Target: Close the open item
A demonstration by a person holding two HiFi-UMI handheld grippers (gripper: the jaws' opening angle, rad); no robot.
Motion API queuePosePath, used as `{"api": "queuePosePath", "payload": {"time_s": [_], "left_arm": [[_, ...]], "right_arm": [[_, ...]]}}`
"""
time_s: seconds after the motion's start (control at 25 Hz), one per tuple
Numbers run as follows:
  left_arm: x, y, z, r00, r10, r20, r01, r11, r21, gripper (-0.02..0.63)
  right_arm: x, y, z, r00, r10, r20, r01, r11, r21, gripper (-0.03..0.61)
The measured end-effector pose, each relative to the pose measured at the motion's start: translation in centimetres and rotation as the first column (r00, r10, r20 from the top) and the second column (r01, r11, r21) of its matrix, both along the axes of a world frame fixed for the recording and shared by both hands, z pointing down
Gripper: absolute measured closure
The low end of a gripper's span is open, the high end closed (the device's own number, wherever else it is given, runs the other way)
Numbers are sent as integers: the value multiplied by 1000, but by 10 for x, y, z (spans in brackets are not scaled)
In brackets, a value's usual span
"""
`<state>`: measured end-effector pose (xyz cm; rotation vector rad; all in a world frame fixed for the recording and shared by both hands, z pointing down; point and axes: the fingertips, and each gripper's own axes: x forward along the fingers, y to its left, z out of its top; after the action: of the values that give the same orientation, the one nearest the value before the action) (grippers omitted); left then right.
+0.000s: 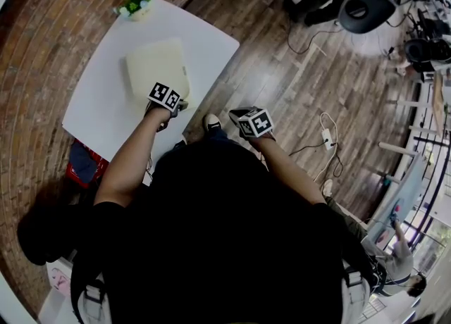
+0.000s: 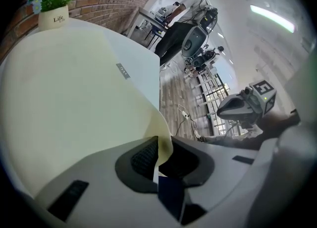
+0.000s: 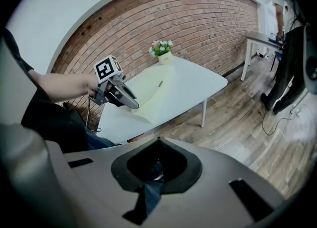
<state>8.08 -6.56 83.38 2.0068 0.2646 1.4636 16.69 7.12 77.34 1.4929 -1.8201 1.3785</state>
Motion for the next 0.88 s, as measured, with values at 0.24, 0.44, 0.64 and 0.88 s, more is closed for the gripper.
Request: {"api": "queuePosePath", "payload": {"time_s": [0.24,0.44,0.64,0.88], "left_arm": [[0,2,3,999,11,37,-10,999,-42,548],[3,1,4,998,22,50,-19,998,-60,546],[3,4,3,998,35,62,-31,998,-62,537],[4,9,0,997,53,53,-50,997,-66,498]], "right_arm": [[-1,1,3,1000,-15,-1,15,1000,23,557],[1,2,7,1000,4,15,-4,1000,1,557],[3,7,10,1000,8,18,-8,1000,-15,557],[6,8,10,1000,8,10,-8,1000,-20,557]]}}
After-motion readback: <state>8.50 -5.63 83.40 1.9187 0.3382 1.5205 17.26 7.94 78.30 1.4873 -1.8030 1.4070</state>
